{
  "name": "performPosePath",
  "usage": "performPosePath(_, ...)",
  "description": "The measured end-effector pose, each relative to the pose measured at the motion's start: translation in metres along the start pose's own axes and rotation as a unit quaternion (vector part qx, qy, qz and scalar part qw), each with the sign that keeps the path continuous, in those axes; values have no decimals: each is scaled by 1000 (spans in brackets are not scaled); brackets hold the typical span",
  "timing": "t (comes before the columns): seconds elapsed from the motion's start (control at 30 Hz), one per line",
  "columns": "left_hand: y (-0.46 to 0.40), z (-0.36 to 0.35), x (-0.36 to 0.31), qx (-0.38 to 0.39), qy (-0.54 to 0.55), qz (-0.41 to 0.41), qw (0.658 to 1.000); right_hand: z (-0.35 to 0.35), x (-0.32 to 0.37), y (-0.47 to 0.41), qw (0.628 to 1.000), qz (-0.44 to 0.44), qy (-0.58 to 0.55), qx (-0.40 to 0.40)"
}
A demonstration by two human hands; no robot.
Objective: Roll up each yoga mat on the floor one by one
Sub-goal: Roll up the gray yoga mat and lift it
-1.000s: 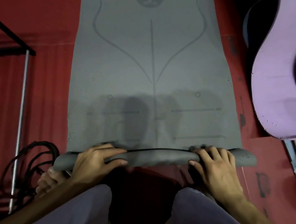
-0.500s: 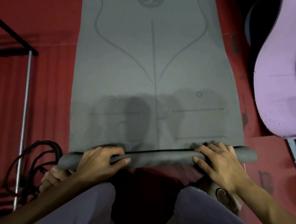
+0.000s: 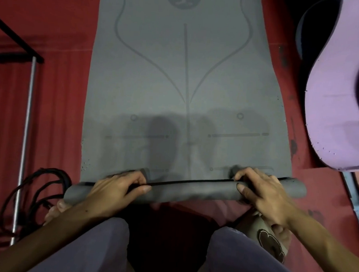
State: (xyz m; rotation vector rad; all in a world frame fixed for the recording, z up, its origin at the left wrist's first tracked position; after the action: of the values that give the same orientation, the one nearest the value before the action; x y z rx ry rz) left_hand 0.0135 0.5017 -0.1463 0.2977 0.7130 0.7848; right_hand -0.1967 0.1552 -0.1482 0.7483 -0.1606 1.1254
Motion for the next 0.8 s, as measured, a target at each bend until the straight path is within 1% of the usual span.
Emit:
performPosePath(0.07,4,1,5,2,-35,-3,999,-1,1,-1,1000,-7,-1,-16)
performPosePath(0.13,7,-1,10,-13,-57,16,998,-1,1,-2,1000,-16,-11,-21)
performPosePath(0.2,5,-3,14,-31,-23,40,998,-1,-1,-5,999,-25,-24,-24)
performPosePath(0.3,-2,2,18,-81,38,60,994,-1,-7,-13,998,-47,-34,-19)
performPosePath(0.43,-4,5,14,-118,-18,67,991,-2,-8,-19,996,-77,11,-42)
performPosePath(0.53,-5,3,15,-168,-81,16,982,1,-3,-17,995,-64,31,-64)
performPosePath(0.63,-7,0,11,-182,-86,-57,978,-2,3,-12,994,-18,64,-86)
performPosePath(0.73,-3,-3,-3,-215,-144,-164,952,-6,10,-5,987,7,91,-131)
performPosePath(0.8,0,-2,-5,-240,-175,-205,932,-4,16,-1,980,13,107,-167)
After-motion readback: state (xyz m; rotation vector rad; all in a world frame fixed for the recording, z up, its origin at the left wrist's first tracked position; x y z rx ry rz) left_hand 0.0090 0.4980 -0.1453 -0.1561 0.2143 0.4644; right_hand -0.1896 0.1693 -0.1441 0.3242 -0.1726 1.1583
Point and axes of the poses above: each hand's wrist, its own y-axis away from the middle knuckle, its own z-axis out of the back of the hand, x = y × z, the point moved 5 cm from there along -y, towards the middle knuckle, and after that the axes turned 1 degree about -z, right-handed, at the moved point
